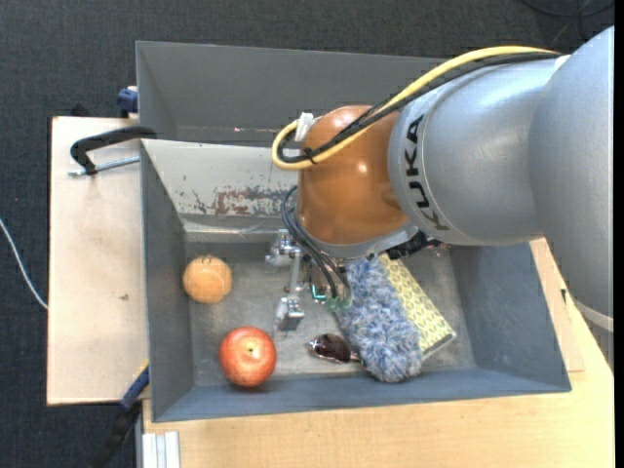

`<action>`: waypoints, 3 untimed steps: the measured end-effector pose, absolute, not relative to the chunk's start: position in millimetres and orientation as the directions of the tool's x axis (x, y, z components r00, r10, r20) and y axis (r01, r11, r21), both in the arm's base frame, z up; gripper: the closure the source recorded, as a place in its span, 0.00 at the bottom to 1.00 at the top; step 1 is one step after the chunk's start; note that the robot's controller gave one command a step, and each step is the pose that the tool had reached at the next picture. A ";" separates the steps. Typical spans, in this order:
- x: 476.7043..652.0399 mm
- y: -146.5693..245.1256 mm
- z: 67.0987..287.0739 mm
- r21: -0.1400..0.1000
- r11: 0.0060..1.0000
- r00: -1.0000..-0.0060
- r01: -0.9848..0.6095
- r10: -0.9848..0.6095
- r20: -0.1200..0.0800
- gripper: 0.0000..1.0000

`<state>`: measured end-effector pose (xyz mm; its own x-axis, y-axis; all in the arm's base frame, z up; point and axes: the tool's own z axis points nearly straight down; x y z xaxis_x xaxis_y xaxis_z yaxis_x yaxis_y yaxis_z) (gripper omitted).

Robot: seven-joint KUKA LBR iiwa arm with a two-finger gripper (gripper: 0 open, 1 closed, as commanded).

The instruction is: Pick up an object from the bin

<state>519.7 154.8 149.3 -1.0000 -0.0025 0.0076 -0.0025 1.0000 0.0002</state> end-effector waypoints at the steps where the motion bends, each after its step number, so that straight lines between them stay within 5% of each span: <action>1: 521.9 154.1 153.4 0.002 1.000 -1.000 0.000 0.000 0.000 0.00; 2: 509.2 187.1 110.5 0.000 0.987 -0.987 -0.161 -0.161 -0.011 0.00; 3: 494.0 212.9 93.9 0.002 0.948 -0.948 -0.318 -0.318 0.005 0.00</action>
Offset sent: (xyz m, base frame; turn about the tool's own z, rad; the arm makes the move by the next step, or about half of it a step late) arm -0.0274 0.0600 -0.0793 -0.2858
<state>494.0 212.9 93.9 -0.9482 -0.3178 0.0051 -0.3177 0.9482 0.0017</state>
